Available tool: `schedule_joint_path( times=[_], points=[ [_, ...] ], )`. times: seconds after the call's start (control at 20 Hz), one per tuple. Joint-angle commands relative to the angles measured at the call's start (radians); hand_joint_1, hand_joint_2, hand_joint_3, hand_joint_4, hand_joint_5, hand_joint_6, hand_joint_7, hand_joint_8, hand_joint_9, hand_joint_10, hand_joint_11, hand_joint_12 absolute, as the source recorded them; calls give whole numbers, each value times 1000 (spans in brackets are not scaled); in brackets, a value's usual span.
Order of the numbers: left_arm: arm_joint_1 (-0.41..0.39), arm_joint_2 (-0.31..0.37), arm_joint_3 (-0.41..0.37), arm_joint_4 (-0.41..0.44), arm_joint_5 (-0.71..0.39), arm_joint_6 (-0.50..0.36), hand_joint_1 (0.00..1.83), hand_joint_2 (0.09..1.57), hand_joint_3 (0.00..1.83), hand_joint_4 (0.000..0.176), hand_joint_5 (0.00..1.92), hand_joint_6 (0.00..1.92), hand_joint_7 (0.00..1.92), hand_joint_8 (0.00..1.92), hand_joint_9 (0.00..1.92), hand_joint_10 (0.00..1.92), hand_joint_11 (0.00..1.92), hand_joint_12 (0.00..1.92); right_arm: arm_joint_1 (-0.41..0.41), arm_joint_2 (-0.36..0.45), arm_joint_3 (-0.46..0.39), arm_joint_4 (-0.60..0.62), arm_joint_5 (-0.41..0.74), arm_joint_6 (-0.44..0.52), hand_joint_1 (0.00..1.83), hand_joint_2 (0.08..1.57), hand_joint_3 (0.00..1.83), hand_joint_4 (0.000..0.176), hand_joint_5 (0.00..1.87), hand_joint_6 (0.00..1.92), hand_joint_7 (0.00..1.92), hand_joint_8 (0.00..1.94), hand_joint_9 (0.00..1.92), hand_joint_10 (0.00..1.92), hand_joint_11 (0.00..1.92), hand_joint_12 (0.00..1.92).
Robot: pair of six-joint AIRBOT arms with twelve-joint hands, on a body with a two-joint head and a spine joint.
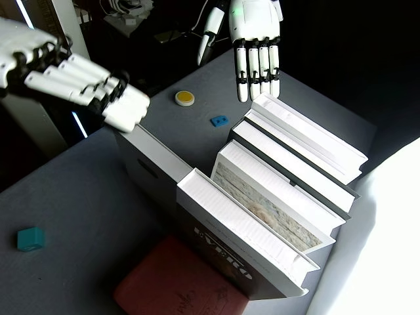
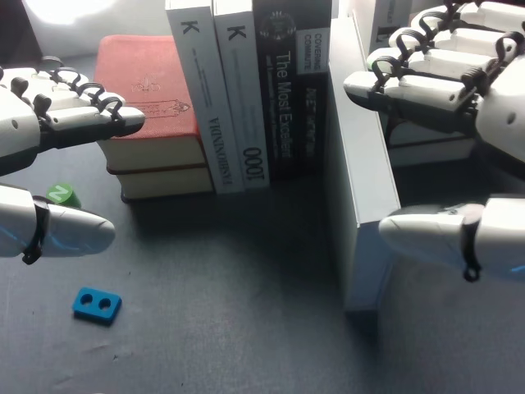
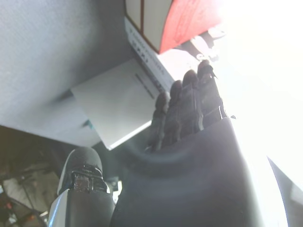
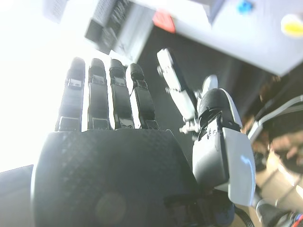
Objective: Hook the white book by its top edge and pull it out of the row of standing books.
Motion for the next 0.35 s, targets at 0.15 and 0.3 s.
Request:
schedule_joint_path(
  times=[0.15,0.3],
  points=[
    [-12,2,8,-19,37,3,0,1172,0,0,0,0,0,0,0,0,0,0,51,-9,-2,111,68,-98,12,1194,0,0,191,3,178,1,150,1,0,355],
    [-12,1,11,-19,37,3,0,1179,1,0,0,0,0,0,0,0,0,0,52,-11,-22,121,82,-117,31,1188,0,0,217,4,195,2,166,2,0,398]
  ],
)
